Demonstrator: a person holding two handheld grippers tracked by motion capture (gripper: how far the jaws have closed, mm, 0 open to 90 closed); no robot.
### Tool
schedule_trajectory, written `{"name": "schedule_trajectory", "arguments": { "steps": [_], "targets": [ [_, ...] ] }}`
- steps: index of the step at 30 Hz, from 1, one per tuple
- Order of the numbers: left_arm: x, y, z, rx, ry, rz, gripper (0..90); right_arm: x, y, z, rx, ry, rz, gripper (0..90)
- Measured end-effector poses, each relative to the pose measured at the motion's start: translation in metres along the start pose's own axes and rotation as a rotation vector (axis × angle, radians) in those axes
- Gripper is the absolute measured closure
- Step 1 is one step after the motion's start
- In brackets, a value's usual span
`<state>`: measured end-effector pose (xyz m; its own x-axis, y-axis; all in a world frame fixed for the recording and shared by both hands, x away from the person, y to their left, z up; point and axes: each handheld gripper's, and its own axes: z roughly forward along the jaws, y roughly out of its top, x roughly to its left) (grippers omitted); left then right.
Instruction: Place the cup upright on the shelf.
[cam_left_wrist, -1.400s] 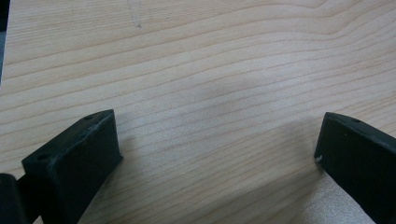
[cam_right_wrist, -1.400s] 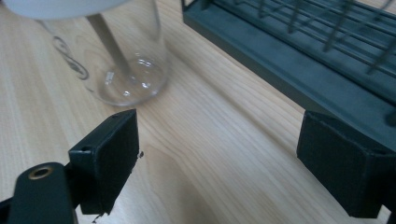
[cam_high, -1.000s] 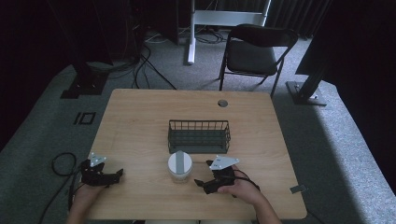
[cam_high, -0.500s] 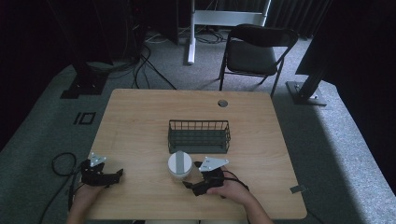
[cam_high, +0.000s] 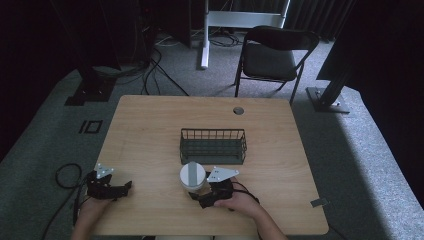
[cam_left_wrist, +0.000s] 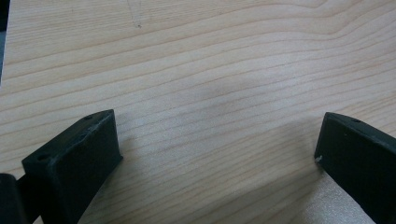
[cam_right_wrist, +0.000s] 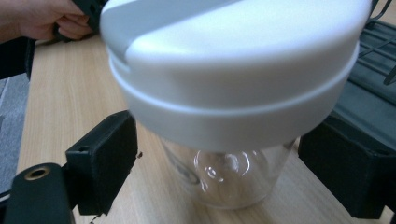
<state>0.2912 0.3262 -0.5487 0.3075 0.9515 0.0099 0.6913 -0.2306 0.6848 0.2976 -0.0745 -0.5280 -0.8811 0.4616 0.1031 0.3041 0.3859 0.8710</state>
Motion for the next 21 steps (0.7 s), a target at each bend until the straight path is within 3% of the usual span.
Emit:
{"name": "schedule_trajectory", "arguments": {
  "steps": [21],
  "targets": [
    [0.000,-0.001,0.000,-0.001,-0.005,0.003,0.1,0.005,0.005,0.013,-0.025,-0.043,0.000,14.8]
  ]
}}
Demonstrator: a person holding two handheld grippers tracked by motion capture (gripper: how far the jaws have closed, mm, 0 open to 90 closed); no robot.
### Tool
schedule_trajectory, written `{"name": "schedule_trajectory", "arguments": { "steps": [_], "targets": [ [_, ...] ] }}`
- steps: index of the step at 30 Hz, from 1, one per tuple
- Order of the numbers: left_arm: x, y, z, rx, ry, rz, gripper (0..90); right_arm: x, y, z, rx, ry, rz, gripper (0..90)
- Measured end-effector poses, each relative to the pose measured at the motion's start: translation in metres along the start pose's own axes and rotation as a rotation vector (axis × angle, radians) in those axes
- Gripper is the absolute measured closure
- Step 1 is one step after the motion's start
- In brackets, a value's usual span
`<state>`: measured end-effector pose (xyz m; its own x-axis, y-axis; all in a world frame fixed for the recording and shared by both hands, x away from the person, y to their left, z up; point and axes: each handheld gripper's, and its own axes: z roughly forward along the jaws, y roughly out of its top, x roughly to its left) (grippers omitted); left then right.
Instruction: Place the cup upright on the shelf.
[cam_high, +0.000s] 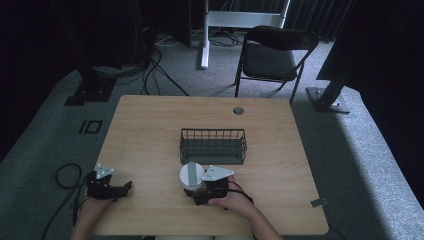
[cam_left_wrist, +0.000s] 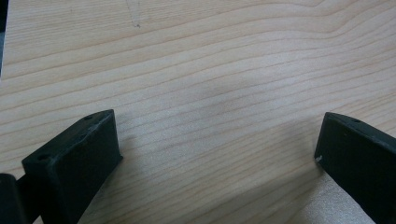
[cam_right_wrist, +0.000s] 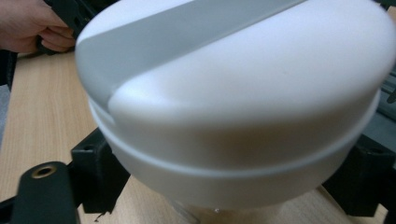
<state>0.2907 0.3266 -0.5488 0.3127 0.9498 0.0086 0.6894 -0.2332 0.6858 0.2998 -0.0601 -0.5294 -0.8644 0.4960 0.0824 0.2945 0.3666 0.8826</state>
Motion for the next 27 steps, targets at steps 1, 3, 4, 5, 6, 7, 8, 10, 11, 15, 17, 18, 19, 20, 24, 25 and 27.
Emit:
{"name": "schedule_trajectory", "arguments": {
  "steps": [1,3,4,5,6,7,8,10,11,15,17,18,19,20,24,25,27],
  "targets": [
    [0.000,0.000,0.000,0.000,0.000,0.000,0.1,0.000,0.000,0.000,0.001,-0.005,-0.006,15.3],
    [0.000,0.000,0.000,0.000,0.000,0.000,0.2,0.001,0.000,0.001,0.003,-0.008,-0.008,16.4],
    [0.000,0.000,0.000,0.000,0.000,0.000,0.2,0.002,0.001,0.002,0.001,-0.008,-0.018,16.7],
    [0.000,0.000,0.000,0.000,0.000,0.000,0.1,0.002,0.001,0.002,0.001,-0.008,-0.018,16.7],
    [0.000,0.000,0.000,0.000,0.000,0.000,0.1,0.003,0.001,0.002,0.002,-0.009,-0.021,16.7],
    [0.000,0.000,0.000,0.000,0.000,0.000,0.2,0.003,0.001,0.002,0.002,-0.009,-0.021,16.7],
    [0.000,0.000,0.000,0.000,0.000,0.000,0.2,0.003,0.001,0.002,0.002,-0.010,-0.018,17.0],
    [0.000,0.000,0.000,0.000,0.000,0.000,0.1,0.003,0.002,0.002,-0.002,-0.016,-0.034,17.9],
    [0.000,0.000,0.000,0.000,0.000,0.000,0.1,0.004,0.003,0.002,0.001,-0.017,-0.042,18.1],
    [0.000,0.000,0.000,0.000,0.000,0.000,0.1,0.005,0.004,0.002,0.001,-0.018,-0.050,18.2],
    [0.000,0.000,0.000,0.000,0.000,0.000,0.2,0.005,0.004,0.002,0.004,-0.013,-0.042,18.3],
    [0.000,0.000,0.000,0.000,0.000,0.000,0.2,0.005,0.005,0.002,0.007,-0.012,-0.044,18.2],
    [0.000,0.000,0.000,0.000,0.000,0.000,0.1,0.005,0.005,0.002,0.010,-0.011,-0.047,18.2],
    [0.000,0.000,0.000,0.000,0.000,0.000,0.1,0.005,0.006,0.001,0.005,-0.014,-0.045,18.3],
    [0.000,0.000,0.000,0.000,0.000,0.000,0.1,0.005,0.009,0.000,-0.001,-0.008,-0.037,18.3],
    [0.000,0.000,0.000,0.000,0.000,0.000,0.1,0.005,0.009,0.000,-0.001,-0.008,-0.037,18.3],
    [0.000,0.000,0.000,0.000,0.000,0.000,0.1,0.004,0.012,-0.002,-0.008,-0.009,-0.032,18.3]
  ]
}}
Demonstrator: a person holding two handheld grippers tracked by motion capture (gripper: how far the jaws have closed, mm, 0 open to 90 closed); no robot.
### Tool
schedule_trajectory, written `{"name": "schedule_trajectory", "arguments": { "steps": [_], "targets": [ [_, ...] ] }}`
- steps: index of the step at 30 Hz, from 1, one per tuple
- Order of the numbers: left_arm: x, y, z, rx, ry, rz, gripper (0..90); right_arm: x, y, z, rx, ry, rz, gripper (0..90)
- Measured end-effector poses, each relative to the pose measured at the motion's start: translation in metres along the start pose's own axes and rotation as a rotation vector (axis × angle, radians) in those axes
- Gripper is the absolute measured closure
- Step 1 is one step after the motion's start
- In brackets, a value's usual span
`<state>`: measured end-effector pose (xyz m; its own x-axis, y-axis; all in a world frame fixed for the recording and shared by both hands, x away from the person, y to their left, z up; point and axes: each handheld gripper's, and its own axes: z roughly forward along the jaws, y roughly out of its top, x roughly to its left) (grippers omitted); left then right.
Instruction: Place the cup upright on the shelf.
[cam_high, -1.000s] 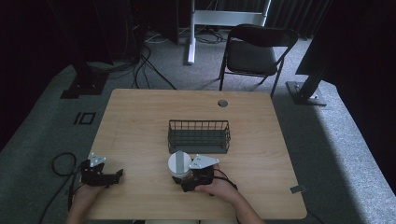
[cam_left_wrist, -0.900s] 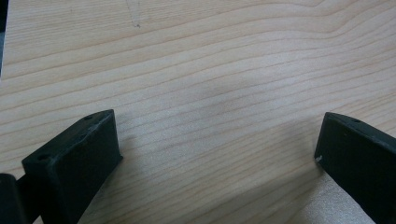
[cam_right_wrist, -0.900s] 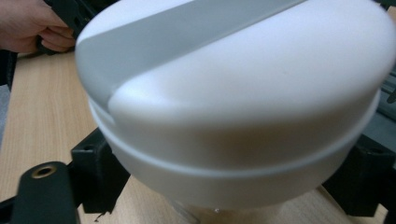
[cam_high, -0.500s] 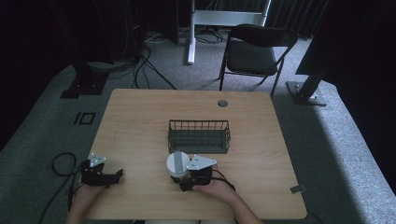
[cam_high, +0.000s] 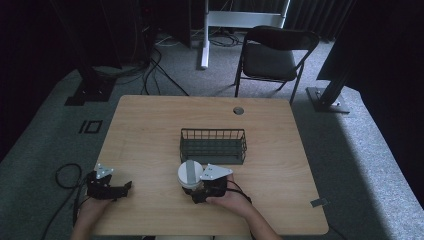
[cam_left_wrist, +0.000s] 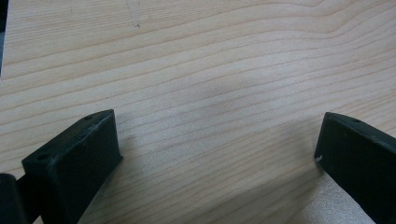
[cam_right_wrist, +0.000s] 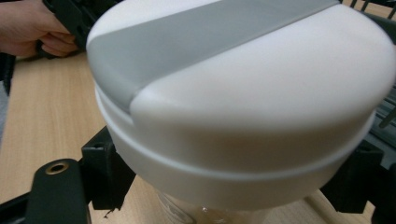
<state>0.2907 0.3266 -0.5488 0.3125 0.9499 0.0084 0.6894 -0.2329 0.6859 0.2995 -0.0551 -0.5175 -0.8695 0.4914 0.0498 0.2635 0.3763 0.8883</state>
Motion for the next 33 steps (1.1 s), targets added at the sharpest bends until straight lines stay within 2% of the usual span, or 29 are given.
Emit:
{"name": "schedule_trajectory", "arguments": {
  "steps": [6,22,33],
  "targets": [
    [0.000,0.000,0.000,0.000,0.000,0.000,0.2,-0.002,0.007,-0.005,-0.013,-0.012,0.013,18.3],
    [0.000,0.000,0.000,0.000,0.000,0.000,0.2,-0.012,0.037,-0.021,-0.077,-0.037,0.001,18.3],
    [0.000,0.000,0.000,0.000,0.000,0.001,0.1,-0.023,0.063,-0.033,-0.130,-0.089,0.001,18.3]
  ]
}}
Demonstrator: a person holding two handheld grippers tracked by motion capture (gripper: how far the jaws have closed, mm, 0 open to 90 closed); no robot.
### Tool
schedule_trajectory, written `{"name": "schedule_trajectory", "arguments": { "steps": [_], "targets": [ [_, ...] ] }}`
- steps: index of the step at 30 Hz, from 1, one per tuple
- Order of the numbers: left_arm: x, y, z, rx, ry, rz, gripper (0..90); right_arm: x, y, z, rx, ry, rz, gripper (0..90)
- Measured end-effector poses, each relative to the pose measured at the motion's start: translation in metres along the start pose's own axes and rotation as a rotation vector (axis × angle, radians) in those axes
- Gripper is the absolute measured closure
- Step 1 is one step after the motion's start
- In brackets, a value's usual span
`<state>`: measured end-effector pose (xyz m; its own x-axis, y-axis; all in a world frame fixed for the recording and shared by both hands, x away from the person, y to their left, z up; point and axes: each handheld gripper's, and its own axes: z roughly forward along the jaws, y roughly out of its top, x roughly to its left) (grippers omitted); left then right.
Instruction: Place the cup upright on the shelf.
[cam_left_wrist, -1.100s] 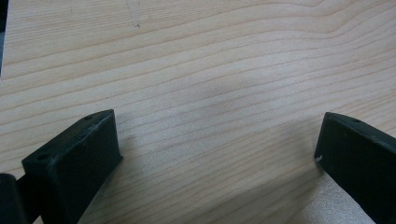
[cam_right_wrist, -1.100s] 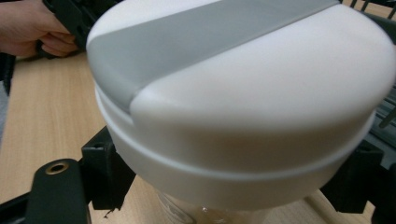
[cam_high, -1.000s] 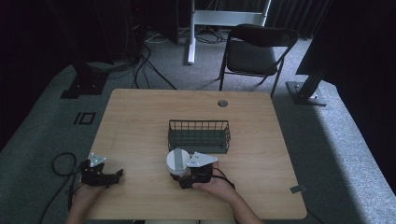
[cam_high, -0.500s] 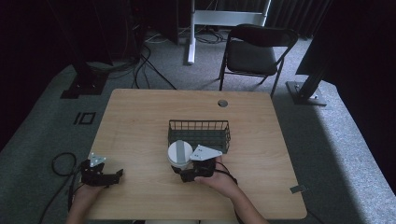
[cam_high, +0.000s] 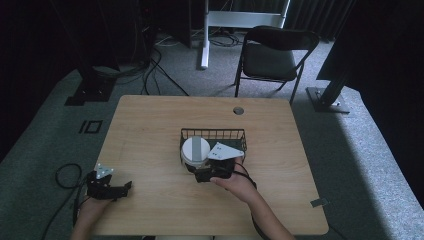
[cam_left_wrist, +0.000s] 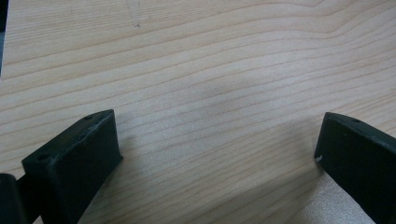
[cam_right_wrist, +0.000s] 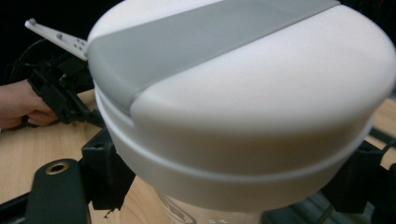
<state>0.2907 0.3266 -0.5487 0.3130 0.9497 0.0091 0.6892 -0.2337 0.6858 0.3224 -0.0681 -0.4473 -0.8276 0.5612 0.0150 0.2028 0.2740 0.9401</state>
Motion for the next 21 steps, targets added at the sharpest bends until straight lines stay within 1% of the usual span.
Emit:
{"name": "schedule_trajectory", "arguments": {
  "steps": [1,7,9,17,18,21],
  "targets": [
    [0.000,0.000,0.000,0.000,0.000,0.000,0.1,-0.001,0.002,-0.001,-0.006,-0.008,0.006,18.3],
    [0.000,0.000,0.000,0.000,0.000,0.000,0.2,-0.010,0.014,-0.004,-0.026,-0.047,0.000,18.3],
    [0.000,0.000,0.000,0.000,0.000,0.000,0.2,-0.013,0.017,-0.005,-0.031,-0.057,0.007,18.3],
    [0.000,0.000,0.000,0.001,0.000,0.000,0.1,-0.027,0.022,-0.010,-0.050,-0.114,0.025,18.3],
    [0.000,0.000,0.000,0.000,0.000,0.001,0.1,-0.029,0.022,-0.011,-0.046,-0.117,0.018,18.3],
    [0.000,0.000,0.000,0.000,0.000,0.000,0.1,-0.035,0.024,-0.013,-0.041,-0.140,0.024,18.3]
  ]
}}
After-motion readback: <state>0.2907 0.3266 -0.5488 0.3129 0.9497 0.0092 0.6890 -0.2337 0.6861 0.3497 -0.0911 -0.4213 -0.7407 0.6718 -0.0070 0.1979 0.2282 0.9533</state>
